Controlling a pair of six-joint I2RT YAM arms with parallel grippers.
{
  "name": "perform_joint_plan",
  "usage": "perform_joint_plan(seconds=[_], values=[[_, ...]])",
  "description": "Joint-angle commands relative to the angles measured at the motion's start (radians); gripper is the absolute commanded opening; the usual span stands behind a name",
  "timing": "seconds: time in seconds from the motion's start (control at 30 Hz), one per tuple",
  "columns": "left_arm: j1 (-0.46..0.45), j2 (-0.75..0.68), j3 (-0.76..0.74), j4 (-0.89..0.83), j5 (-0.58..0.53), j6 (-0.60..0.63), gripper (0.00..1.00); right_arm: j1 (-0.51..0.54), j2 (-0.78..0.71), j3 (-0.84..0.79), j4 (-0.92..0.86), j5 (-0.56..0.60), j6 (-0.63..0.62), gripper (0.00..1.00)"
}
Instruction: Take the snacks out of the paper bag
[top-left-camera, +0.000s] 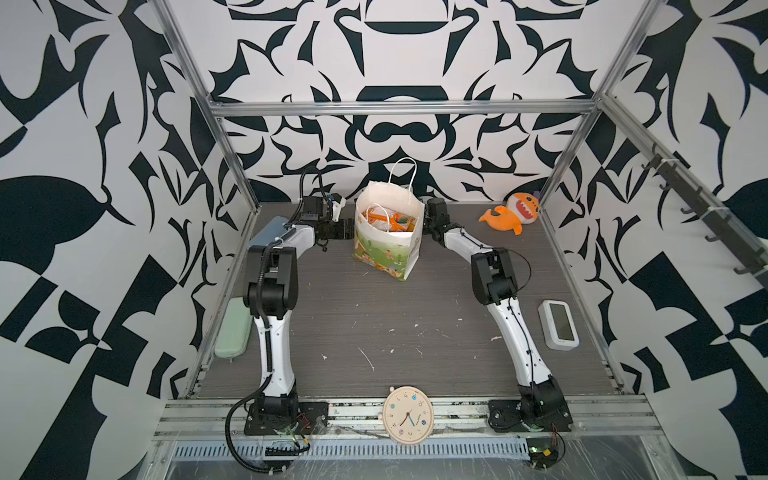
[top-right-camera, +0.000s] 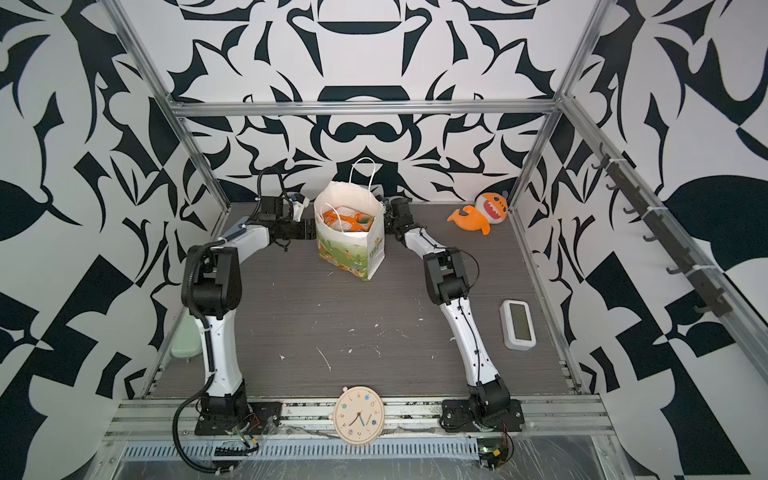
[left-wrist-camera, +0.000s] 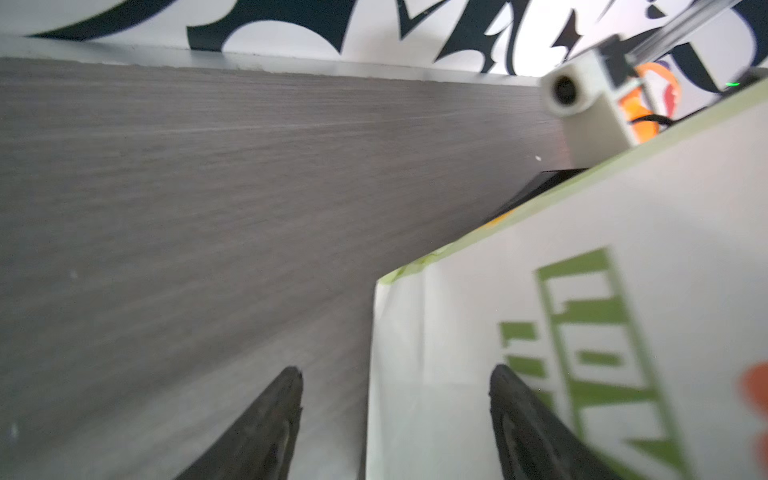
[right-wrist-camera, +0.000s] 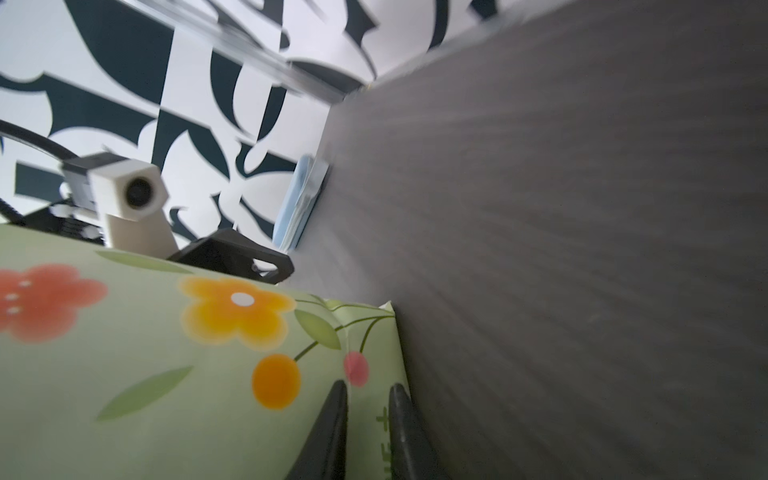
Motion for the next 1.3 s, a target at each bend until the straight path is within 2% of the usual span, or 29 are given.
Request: perform_joint_plan(seconds=[0.0, 0.2, 0.37, 0.47, 0.53, 0.63, 0.67, 0.7, 0.77, 0.87, 1.0, 1.1, 1.27], values=[[-0.024, -0.141, -0.124, 0.103, -0.002, -0.033, 0.74, 0.056, -0.076, -0.018, 0.056, -0.156, -0.04, 0.22], [-0.027, -0.316, -0.334, 0.132, -0.025, -0.088, 0.73, 0.077, -0.136, -0.109, 0.09, -0.264, -0.042, 0.19], [-0.027, -0.515, -0.534, 0.169, -0.054, -0.135, 0.73, 0.086, -0.176, -0.159, 0.088, -0.346, -0.049, 0.17], [-0.027, -0.613, -0.586, 0.125, -0.076, -0.133, 0.73, 0.085, -0.209, -0.184, 0.064, -0.331, -0.084, 0.18], [-0.027, -0.672, -0.597, 0.083, -0.089, -0.126, 0.74, 0.079, -0.231, -0.162, -0.056, -0.271, -0.174, 0.21], [-0.027, -0.757, -0.607, 0.039, -0.118, -0.101, 0.74, 0.081, -0.233, 0.02, -0.522, -0.103, -0.475, 0.24], [-0.027, -0.781, -0.604, 0.023, -0.135, -0.089, 0.74, 0.083, -0.232, 0.08, -0.623, -0.026, -0.527, 0.26], [-0.027, -0.797, -0.595, 0.006, -0.154, -0.082, 0.75, 0.081, -0.233, 0.12, -0.672, 0.041, -0.537, 0.28], [-0.027, -0.826, -0.557, -0.045, -0.181, -0.056, 0.79, 0.057, -0.252, 0.149, -0.683, 0.154, -0.475, 0.32], [-0.027, -0.872, -0.475, -0.119, -0.212, -0.019, 0.83, 0.002, -0.318, 0.145, -0.685, 0.244, -0.377, 0.33], [-0.024, -0.877, -0.338, -0.199, -0.254, 0.019, 0.93, -0.019, -0.475, 0.125, -0.749, 0.445, -0.421, 0.37], [-0.022, -0.797, -0.185, -0.274, -0.219, 0.066, 0.97, -0.02, -0.568, 0.119, -0.799, 0.518, -0.448, 0.41], [-0.013, -0.586, 0.118, -0.415, -0.021, 0.169, 0.98, -0.02, -0.708, 0.009, -0.85, 0.533, -0.47, 0.42]])
